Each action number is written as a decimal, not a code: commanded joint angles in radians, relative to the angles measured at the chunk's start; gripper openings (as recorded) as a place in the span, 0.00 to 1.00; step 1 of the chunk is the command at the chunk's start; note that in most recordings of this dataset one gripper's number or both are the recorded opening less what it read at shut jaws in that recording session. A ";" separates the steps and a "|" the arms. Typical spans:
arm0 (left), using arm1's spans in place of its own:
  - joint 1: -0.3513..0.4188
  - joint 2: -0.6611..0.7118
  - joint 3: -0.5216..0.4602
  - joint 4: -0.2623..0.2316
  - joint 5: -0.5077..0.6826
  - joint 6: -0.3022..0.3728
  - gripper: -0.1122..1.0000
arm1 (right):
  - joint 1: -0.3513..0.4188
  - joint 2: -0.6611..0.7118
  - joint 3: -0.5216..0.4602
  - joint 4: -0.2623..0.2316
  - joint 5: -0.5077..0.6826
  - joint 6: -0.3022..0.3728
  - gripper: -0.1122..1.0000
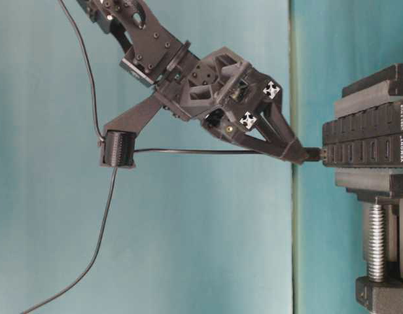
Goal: Insert the USB into the second port from the front of the fixed hub.
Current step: 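Grasp the black USB cable plug with the right gripper and lift it, then carry the plug with the right gripper to the hub's front ports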
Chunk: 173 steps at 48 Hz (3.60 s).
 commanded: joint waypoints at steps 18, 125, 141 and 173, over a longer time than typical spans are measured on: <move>0.000 0.002 -0.012 0.002 -0.023 -0.002 0.10 | 0.005 -0.012 -0.020 0.002 -0.018 0.005 0.19; 0.000 -0.005 -0.014 0.002 -0.023 -0.032 0.10 | 0.187 -0.219 -0.052 0.011 0.158 0.124 0.18; 0.000 -0.005 -0.014 0.002 -0.023 -0.032 0.10 | 0.210 -0.176 -0.023 0.012 0.078 0.163 0.18; 0.000 -0.006 -0.008 0.002 -0.023 -0.032 0.10 | 0.219 -0.109 -0.015 0.025 0.072 0.163 0.18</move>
